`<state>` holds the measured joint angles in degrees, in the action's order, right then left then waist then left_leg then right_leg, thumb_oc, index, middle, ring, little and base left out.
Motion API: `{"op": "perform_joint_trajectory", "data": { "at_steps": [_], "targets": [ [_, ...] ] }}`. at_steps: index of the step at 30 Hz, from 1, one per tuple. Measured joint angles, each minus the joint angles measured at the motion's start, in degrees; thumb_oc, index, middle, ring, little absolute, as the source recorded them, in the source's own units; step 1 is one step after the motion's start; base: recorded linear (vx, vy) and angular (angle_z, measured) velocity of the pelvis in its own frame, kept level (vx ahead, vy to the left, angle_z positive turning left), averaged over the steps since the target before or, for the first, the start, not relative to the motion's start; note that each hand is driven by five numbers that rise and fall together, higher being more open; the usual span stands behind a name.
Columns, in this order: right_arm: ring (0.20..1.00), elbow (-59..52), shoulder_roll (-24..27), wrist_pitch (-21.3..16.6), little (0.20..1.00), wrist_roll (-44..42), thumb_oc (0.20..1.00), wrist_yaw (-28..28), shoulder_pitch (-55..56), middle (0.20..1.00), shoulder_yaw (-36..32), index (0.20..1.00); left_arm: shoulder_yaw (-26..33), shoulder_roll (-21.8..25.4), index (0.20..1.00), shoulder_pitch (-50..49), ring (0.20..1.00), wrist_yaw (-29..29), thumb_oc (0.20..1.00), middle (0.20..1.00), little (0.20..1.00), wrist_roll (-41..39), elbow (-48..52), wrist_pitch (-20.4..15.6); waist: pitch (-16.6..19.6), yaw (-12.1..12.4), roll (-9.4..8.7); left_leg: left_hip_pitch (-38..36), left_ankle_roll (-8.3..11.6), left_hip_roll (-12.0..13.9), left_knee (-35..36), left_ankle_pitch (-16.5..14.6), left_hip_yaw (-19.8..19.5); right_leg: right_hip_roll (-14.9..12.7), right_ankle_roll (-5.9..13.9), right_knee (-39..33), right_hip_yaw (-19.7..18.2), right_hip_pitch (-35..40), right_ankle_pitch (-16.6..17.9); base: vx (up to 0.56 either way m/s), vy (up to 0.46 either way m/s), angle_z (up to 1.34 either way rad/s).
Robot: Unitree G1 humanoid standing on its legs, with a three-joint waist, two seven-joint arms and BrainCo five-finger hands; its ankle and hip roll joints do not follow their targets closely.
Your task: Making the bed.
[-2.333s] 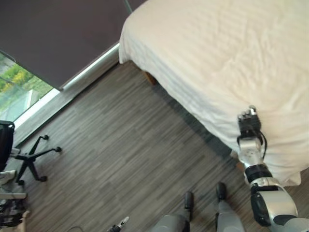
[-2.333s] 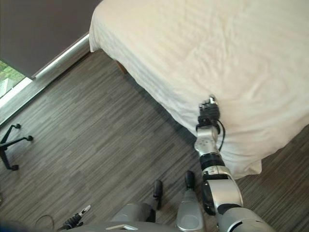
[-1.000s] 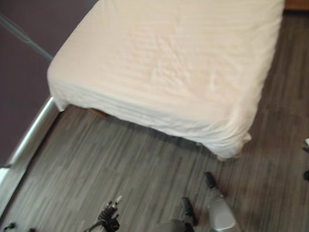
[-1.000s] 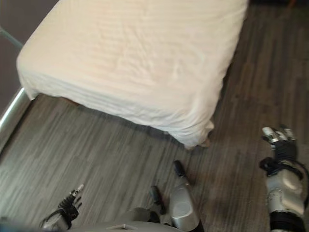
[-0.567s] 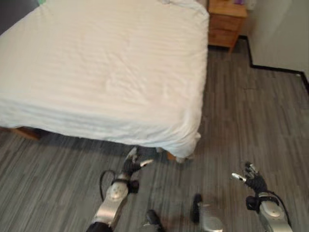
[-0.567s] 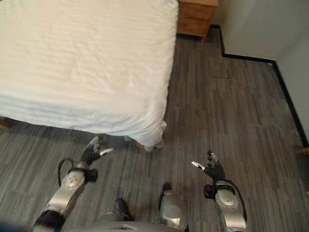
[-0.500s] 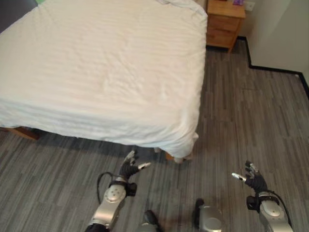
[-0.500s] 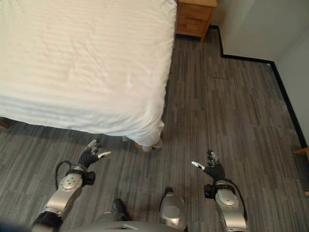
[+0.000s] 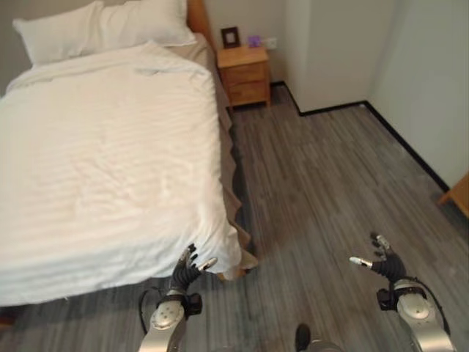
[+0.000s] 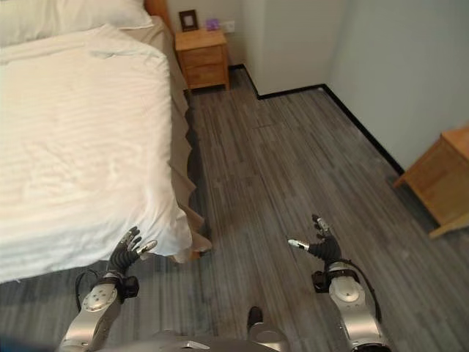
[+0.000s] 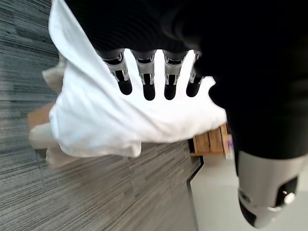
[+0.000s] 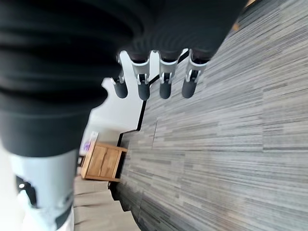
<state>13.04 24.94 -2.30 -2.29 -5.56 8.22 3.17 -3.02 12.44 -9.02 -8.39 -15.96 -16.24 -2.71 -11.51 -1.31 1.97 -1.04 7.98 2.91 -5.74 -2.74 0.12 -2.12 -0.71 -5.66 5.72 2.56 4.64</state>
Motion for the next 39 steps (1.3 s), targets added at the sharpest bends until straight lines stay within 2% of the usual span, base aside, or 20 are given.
{"op": "perform_joint_trajectory", "data": {
  "at_steps": [1, 3, 4, 9, 11, 13, 15, 16, 18, 19, 22, 23, 26, 27, 30, 31, 33, 35, 38, 39],
  "targets": [
    [1.000, 0.6, -0.6, 0.0, 1.000, -0.2, 1.000, 0.0, -0.3, 1.000, 0.5, 1.000, -0.1, -0.4, 1.000, -0.1, 1.000, -0.4, 1.000, 1.000, 1.000, -1.0, 0.2, -0.1, -0.1, 0.6, -0.22, -0.2, -0.71, -2.6, 2.0, 0.5, -3.3, 0.1, 0.05, -0.1, -1.9, -0.1, 0.0, 0.05, -0.070, -1.06],
    [1.000, 1.2, -1.3, 0.0, 1.000, -0.7, 1.000, 0.0, 0.6, 1.000, 0.6, 1.000, -0.7, -0.5, 1.000, 0.0, 1.000, -0.4, 1.000, 1.000, 1.000, -1.8, 0.4, -0.3, 0.0, 0.5, 0.24, 0.7, -3.02, -5.1, 3.8, 2.1, -3.9, 1.2, 0.24, -0.3, -2.7, 0.0, 0.2, 0.07, -0.013, -0.78],
    [1.000, 1.3, -1.6, 0.3, 1.000, -1.1, 1.000, 0.0, 1.9, 1.000, 0.6, 1.000, -0.8, -0.4, 1.000, -0.1, 1.000, -0.4, 1.000, 1.000, 1.000, -1.8, 0.8, -0.5, 0.1, 0.2, 0.05, 0.9, -7.28, -5.0, 3.7, 1.9, -3.4, 1.9, 0.33, -0.3, -3.0, 0.1, 0.1, 0.05, 0.009, -0.43],
    [1.000, 1.3, -3.3, 0.5, 1.000, -1.2, 1.000, -0.1, 4.4, 1.000, -0.2, 1.000, -2.0, 0.5, 1.000, 1.0, 1.000, -0.3, 1.000, 1.000, 1.000, -1.9, 1.0, -0.3, 0.3, -0.2, -1.88, -0.1, -9.36, -5.5, 8.6, 3.7, -2.4, 0.9, 2.17, 0.5, -1.9, -1.4, -0.3, 0.10, 0.047, -0.04],
    [1.000, 1.3, -3.6, 0.4, 1.000, -1.2, 1.000, 0.0, 4.3, 1.000, 0.1, 1.000, -3.9, 1.7, 1.000, 0.7, 1.000, -0.3, 1.000, 1.000, 1.000, -1.8, 1.1, 0.0, 0.1, -0.3, -2.00, -1.4, -10.11, -5.4, 9.8, 4.5, -2.3, 0.7, 3.56, 5.1, -1.8, -2.8, -2.2, 0.03, 0.072, -0.06],
    [1.000, 1.0, -3.6, 0.5, 1.000, -1.0, 1.000, 0.0, 2.5, 1.000, 0.2, 1.000, -4.0, 2.2, 1.000, 1.0, 1.000, -0.4, 1.000, 1.000, 1.000, -1.8, 1.4, 0.3, -0.6, -0.2, -0.89, -2.5, -11.63, -4.3, 11.0, 5.3, -1.6, 0.1, 7.11, 18.1, 0.5, -8.7, -5.1, 0.01, 0.105, -0.04],
    [1.000, 0.9, -3.8, 0.5, 1.000, -0.7, 1.000, -0.3, 0.8, 1.000, 1.0, 1.000, -3.9, 2.9, 1.000, 2.2, 1.000, -0.8, 1.000, 1.000, 1.000, -1.8, 1.2, 0.2, -2.4, 0.0, -2.31, -2.2, -12.46, -5.7, 8.1, 3.5, -0.5, -2.1, 9.20, 27.6, 1.1, -12.4, -6.8, 0.03, 0.048, -0.08],
    [1.000, 0.7, -3.2, 0.5, 1.000, -0.3, 1.000, -0.2, -0.5, 1.000, 1.8, 1.000, -4.7, 3.0, 1.000, 2.6, 1.000, -1.1, 1.000, 1.000, 1.000, -1.8, -0.2, 0.7, -3.1, -1.0, -1.05, -2.0, -13.51, -5.0, 7.1, 3.1, -0.9, -3.3, 8.83, 34.6, 3.6, -15.2, -7.4, 0.21, -0.072, 0.08],
    [1.000, 0.0, -3.8, 0.6, 1.000, -0.3, 1.000, -0.2, -0.1, 1.000, 1.8, 1.000, -4.7, 3.3, 1.000, 2.4, 1.000, -1.4, 1.000, 1.000, 1.000, -1.8, 0.9, 0.5, -2.6, -0.9, -0.92, -2.2, -13.13, -4.9, 7.6, 2.9, -1.3, -5.0, 7.91, 35.8, 3.6, -16.5, -9.5, 0.30, -0.149, 0.11],
    [1.000, -1.5, -3.8, 0.6, 1.000, -0.3, 1.000, -0.3, -0.4, 1.000, 1.8, 1.000, -4.4, 3.9, 1.000, 2.6, 1.000, -1.6, 1.000, 1.000, 1.000, -1.8, 0.9, 0.4, -2.6, -0.2, -0.91, -1.5, -13.11, -4.6, 7.6, 2.8, -1.0, -7.0, 7.41, 29.7, 4.5, -15.8, -10.5, 0.18, -0.117, -0.09],
    [1.000, -2.1, -4.3, 0.5, 1.000, -0.3, 1.000, -0.3, -1.2, 1.000, 1.9, 1.000, -3.2, 4.8, 1.000, 2.6, 1.000, -2.4, 1.000, 1.000, 1.000, -1.8, 0.7, 0.4, -2.5, -0.2, -1.03, -1.1, -12.68, -3.9, 8.1, 3.1, -1.1, -7.0, 8.23, 17.7, 2.7, -13.9, -9.6, 0.26, -0.161, -0.09],
    [1.000, -2.5, -4.3, 0.5, 1.000, -0.4, 1.000, -0.3, -1.2, 1.000, 1.9, 1.000, -3.1, 5.6, 1.000, 2.9, 1.000, -2.5, 1.000, 1.000, 1.000, -1.8, 0.5, 0.4, -2.1, -0.4, -1.63, -1.4, -11.94, -3.6, 8.8, 3.1, -1.4, -5.9, 8.42, 10.7, -0.1, -12.9, -7.9, 0.24, -0.154, 0.07],
    [1.000, -2.7, -4.7, 0.4, 1.000, -0.4, 1.000, -0.4, -0.2, 1.000, 1.9, 1.000, -2.9, 5.7, 1.000, 3.1, 1.000, -2.6, 1.000, 1.000, 1.000, -1.8, -0.5, 0.4, -0.8, -1.9, -3.84, -2.6, -10.58, -3.7, 10.4, 2.5, -2.6, -4.9, 8.96, -0.4, -0.5, -10.1, -2.7, 0.33, -0.210, 0.25],
    [1.000, -2.4, -4.5, 0.6, 1.000, -0.2, 1.000, -0.4, 0.1, 1.000, 1.8, 1.000, -3.1, 5.0, 1.000, 3.0, 1.000, -2.5, 1.000, 1.000, 1.000, -1.8, -1.1, 0.4, -0.3, -2.2, -3.91, -3.9, -9.37, -3.2, 11.2, 1.7, -3.7, -4.7, 8.58, 0.4, 0.6, -9.1, 0.8, 0.56, -0.342, 0.39],
    [1.000, -0.8, -4.2, 0.2, 1.000, 0.1, 1.000, -0.3, 1.1, 1.000, 1.8, 1.000, -3.7, 3.6, 1.000, 1.9, 1.000, -2.4, 1.000, 1.000, 1.000, -1.8, -1.1, 0.3, 0.4, -3.6, -2.21, -6.8, -6.09, -0.3, 11.1, -0.1, -5.0, -2.5, 7.97, 1.8, 2.6, -7.2, 2.5, 0.29, -0.173, 0.28],
    [1.000, 0.9, -3.7, 0.4, 1.000, 0.1, 1.000, -0.2, 1.2, 1.000, 1.6, 1.000, -3.9, 2.5, 1.000, 1.3, 1.000, -2.6, 1.000, 1.000, 1.000, -1.8, -1.2, 0.2, 1.2, -3.4, -0.47, -6.7, -3.84, 1.8, 6.7, -0.9, -3.8, -0.8, 5.54, 2.7, 4.0, -5.7, 1.0, 0.33, -0.289, -0.04],
    [1.000, 0.6, -2.5, 0.3, 1.000, 0.0, 1.000, -0.2, 1.6, 1.000, 1.9, 1.000, -4.2, 1.9, 1.000, 1.3, 1.000, -2.6, 1.000, 1.000, 1.000, -1.9, -1.6, 0.1, 1.3, -2.8, -0.31, -2.0, -1.69, 1.1, -5.7, -2.1, -3.8, -0.3, 1.66, 2.6, 4.1, -4.1, -0.2, 0.19, -0.270, -0.14],
    [1.000, 0.4, -1.6, 0.5, 1.000, -0.1, 1.000, -0.2, 1.6, 1.000, 1.5, 1.000, -4.6, 1.2, 1.000, 2.6, 1.000, -2.6, 1.000, 1.000, 1.000, -1.9, -2.3, 0.0, 1.4, -2.4, -0.72, 5.3, -0.79, 0.4, -19.9, -1.6, -3.9, -0.7, 1.37, 1.8, 4.5, -3.6, 0.0, 0.14, -0.227, -0.25],
    [1.000, -0.9, -0.1, 0.5, 1.000, -0.5, 1.000, -0.6, 1.8, 1.000, 1.7, 1.000, -5.5, 1.0, 1.000, 3.3, 1.000, -2.6, 1.000, 1.000, 1.000, -2.0, -2.4, -0.4, 0.4, -1.5, -0.30, 13.2, -0.83, 1.6, -31.2, 1.0, -3.1, 0.1, -2.42, 2.5, 4.8, -3.3, -1.2, 0.27, -0.172, -0.04],
    [1.000, -1.1, -0.1, 0.7, 1.000, -0.5, 1.000, -0.9, 1.4, 1.000, 1.3, 1.000, -5.9, 0.9, 1.000, 4.2, 1.000, -2.6, 1.000, 1.000, 1.000, -2.0, -1.8, -0.5, -0.5, -0.7, -0.91, 15.4, -1.51, 2.1, -29.1, 0.5, 2.0, -0.6, -3.06, 1.7, 5.0, -3.0, -1.2, 0.23, -0.034, 0.17]
  ]
}}
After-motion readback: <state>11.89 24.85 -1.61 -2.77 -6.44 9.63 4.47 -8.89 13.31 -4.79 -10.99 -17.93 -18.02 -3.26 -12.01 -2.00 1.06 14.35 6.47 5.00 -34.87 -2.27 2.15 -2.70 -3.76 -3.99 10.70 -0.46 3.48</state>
